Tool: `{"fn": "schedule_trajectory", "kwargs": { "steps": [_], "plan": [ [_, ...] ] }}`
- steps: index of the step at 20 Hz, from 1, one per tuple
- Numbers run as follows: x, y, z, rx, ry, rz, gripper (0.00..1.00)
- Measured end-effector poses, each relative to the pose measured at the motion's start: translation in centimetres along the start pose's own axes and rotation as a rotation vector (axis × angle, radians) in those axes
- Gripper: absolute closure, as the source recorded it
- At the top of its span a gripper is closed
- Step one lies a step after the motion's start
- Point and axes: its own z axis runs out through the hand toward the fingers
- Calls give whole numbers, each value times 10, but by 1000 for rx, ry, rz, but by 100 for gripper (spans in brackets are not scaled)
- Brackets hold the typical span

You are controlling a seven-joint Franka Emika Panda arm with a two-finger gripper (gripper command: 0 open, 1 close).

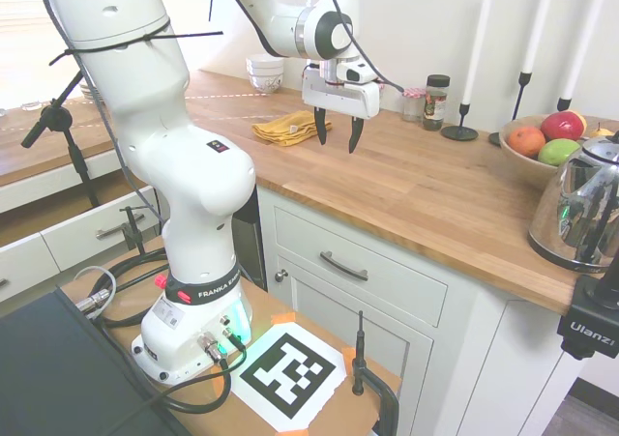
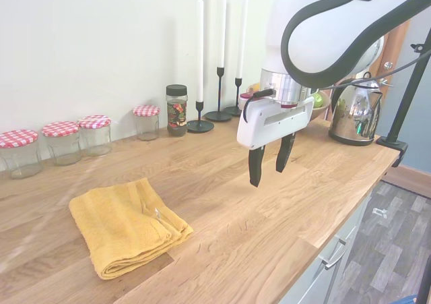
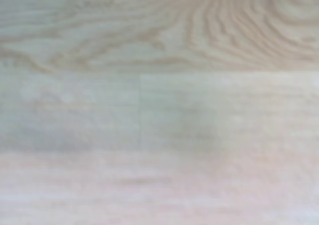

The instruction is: Wipe the counter

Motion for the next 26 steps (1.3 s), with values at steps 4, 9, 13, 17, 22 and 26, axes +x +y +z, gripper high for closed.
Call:
{"fn": "schedule_trajectory", "kwargs": {
  "steps": [4, 9, 13, 17, 22, 26],
  "plan": [
    [2, -27, 1, 2, 4, -37, 0],
    [-3, -61, -3, 2, 21, -88, 0],
    [-13, -91, 1, -6, 31, -120, 0],
    [-37, -130, -5, -12, 38, -156, 0],
    [-70, -167, -20, -4, 42, -194, 0],
    [-82, -189, -17, -8, 45, -219, 0]
  ]
}}
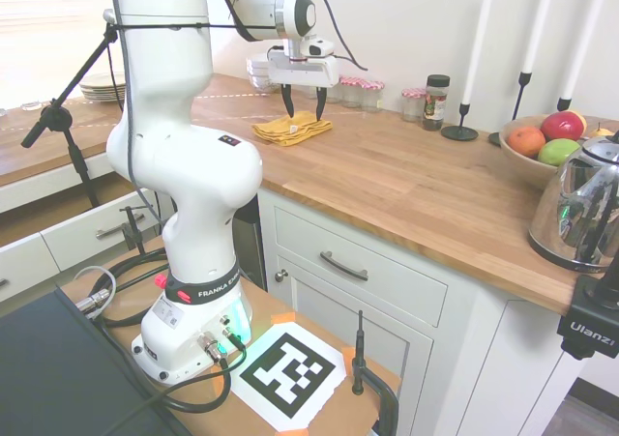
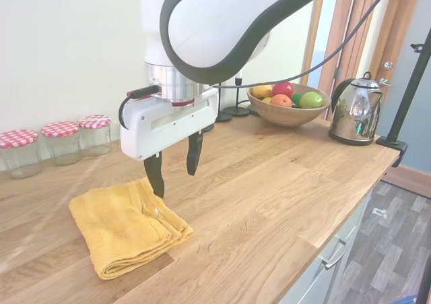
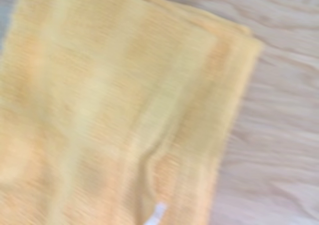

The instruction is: Wipe the counter

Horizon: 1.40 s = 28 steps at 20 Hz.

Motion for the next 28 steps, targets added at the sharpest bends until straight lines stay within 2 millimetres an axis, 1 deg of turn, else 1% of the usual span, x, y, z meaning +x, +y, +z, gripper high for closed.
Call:
{"fn": "schedule_trajectory", "kwargs": {
  "steps": [8, 13, 17, 21, 24, 28],
  "plan": [
    [-11, -45, 8, 7, 4, -55, 0],
    [-12, -65, 16, 7, 3, -77, 0],
    [-11, -76, 33, -4, -3, -91, 0],
    [-16, -86, 45, -8, -6, -110, 0],
    [-15, -87, 49, -12, -1, -114, 0],
    [-9, -83, 54, -20, -1, -104, 0]
  ]
}}
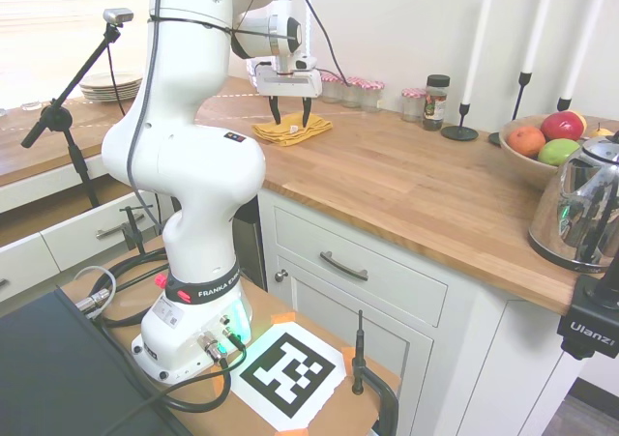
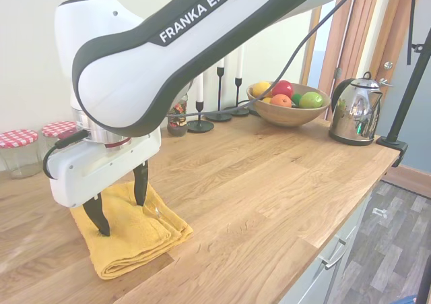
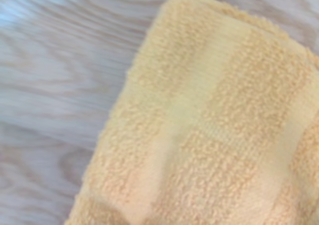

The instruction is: Wipe the counter

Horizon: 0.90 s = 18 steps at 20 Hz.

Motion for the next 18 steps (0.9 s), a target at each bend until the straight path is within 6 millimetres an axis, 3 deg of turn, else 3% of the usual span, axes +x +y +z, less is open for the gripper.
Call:
{"fn": "schedule_trajectory", "kwargs": {
  "steps": [4, 5, 18],
  "plan": [
    [1, 1, 1, -1, 0, 2, 0],
    [1, 1, 2, -1, 0, 2, 100],
    [6, 4, 3, 7, 8, 11, 100]
  ]
}}
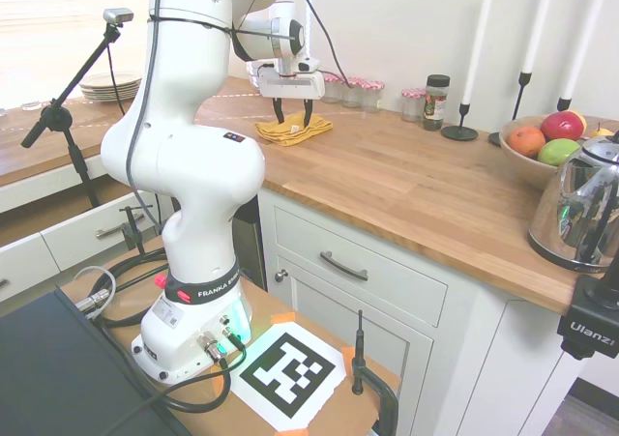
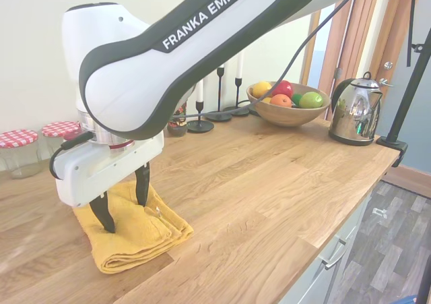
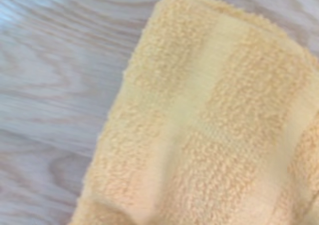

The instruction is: Wipe the counter

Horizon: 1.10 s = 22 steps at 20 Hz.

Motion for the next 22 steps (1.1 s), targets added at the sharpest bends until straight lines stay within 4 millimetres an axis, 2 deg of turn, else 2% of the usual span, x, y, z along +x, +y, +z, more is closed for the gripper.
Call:
{"fn": "schedule_trajectory", "kwargs": {
  "steps": [22],
  "plan": [
    [9, 14, 2, -4, 27, 10, 100]
  ]
}}
